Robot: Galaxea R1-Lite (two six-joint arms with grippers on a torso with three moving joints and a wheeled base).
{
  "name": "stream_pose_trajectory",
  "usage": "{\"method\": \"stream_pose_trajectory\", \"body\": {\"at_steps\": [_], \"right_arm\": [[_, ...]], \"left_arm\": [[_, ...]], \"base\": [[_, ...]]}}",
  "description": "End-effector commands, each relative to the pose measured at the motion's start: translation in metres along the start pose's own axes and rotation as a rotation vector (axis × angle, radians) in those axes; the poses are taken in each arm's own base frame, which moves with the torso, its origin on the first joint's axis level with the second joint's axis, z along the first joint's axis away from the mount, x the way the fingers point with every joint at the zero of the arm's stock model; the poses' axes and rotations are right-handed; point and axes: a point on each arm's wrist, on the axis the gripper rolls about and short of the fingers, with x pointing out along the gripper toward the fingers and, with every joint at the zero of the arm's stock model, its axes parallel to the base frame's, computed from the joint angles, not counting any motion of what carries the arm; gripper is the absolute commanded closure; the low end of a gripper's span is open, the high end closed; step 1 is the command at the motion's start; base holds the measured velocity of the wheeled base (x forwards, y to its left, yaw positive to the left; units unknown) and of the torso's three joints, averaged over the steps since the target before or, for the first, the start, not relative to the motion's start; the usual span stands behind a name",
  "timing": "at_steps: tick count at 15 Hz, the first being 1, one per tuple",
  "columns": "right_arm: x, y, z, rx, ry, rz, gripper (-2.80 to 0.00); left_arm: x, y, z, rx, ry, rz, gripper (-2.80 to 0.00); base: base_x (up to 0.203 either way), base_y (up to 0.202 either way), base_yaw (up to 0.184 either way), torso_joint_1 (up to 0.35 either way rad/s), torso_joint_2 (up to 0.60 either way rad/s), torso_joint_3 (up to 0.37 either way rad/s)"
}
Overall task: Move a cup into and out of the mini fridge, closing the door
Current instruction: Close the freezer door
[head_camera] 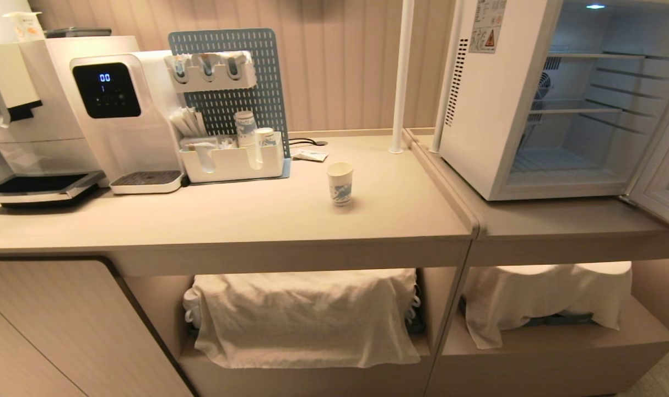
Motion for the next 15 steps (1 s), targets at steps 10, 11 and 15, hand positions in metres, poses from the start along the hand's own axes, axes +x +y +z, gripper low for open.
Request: {"method": "stream_pose_trajectory", "body": {"at_steps": [10,11,15], "right_arm": [[0.0,0.0,-0.0001,0.0,0.001,0.001,0.0],[0.0,0.0,0.0,0.0,0.0,0.001,0.0],[0.0,0.0,0.0,0.0,-0.001,0.001,0.0]], "left_arm": [[0.0001,-0.0001,-0.0001,0.0,0.003,-0.001,0.0],[0.0001,0.0,-0.0001,0.0,0.003,-0.001,0.0],[0.0001,-0.0001,-0.0001,-0.001,0.003,-0.001,0.0]], "base": [[0.0,-0.194,0.001,0.003,0.0,0.001],[0.0,-0.192,0.001,0.002,0.0,0.0],[0.0,-0.196,0.001,0.001,0.0,0.001]]}}
